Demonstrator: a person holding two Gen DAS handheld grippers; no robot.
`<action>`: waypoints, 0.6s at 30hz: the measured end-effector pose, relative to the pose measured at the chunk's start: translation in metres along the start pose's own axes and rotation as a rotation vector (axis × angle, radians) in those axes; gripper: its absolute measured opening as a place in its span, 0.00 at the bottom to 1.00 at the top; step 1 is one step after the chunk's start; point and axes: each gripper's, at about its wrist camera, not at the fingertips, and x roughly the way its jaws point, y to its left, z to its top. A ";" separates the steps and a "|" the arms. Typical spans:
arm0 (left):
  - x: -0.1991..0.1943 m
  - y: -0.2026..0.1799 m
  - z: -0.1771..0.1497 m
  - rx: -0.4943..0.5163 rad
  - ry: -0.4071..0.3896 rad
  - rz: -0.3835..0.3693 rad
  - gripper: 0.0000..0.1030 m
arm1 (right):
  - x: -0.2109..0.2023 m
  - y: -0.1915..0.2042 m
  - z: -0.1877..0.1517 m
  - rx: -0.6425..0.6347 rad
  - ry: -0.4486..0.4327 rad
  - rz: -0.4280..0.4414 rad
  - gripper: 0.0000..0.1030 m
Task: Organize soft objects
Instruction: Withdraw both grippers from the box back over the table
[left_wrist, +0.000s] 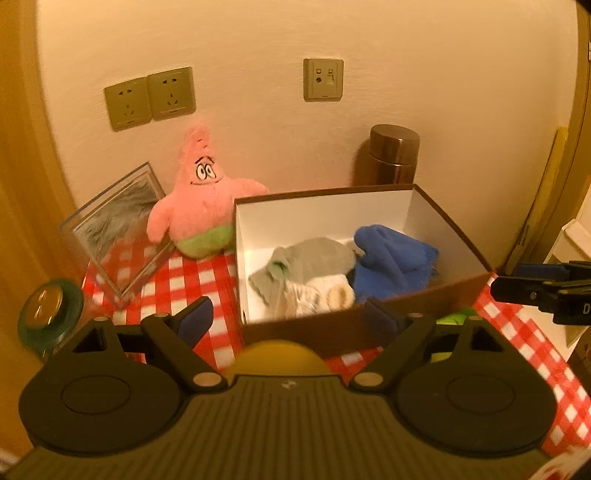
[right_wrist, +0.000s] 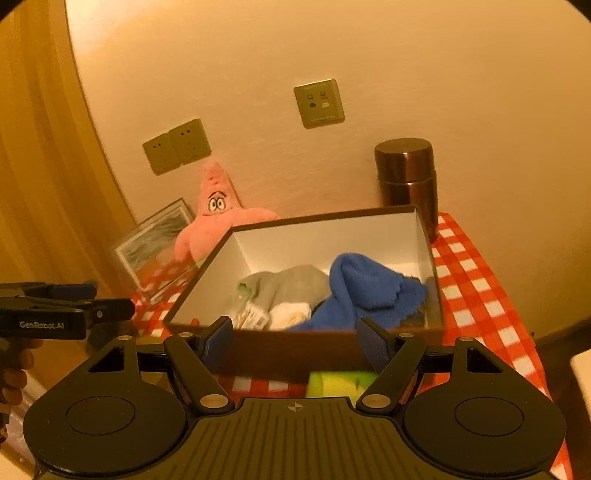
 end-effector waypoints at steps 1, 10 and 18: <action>-0.007 -0.004 -0.003 -0.007 0.001 0.004 0.85 | -0.008 -0.001 -0.002 -0.002 0.002 0.004 0.72; -0.080 -0.045 -0.041 -0.123 0.017 0.093 0.85 | -0.061 -0.011 -0.032 -0.072 0.060 0.069 0.72; -0.134 -0.087 -0.083 -0.201 0.048 0.168 0.84 | -0.094 -0.018 -0.066 -0.132 0.133 0.142 0.72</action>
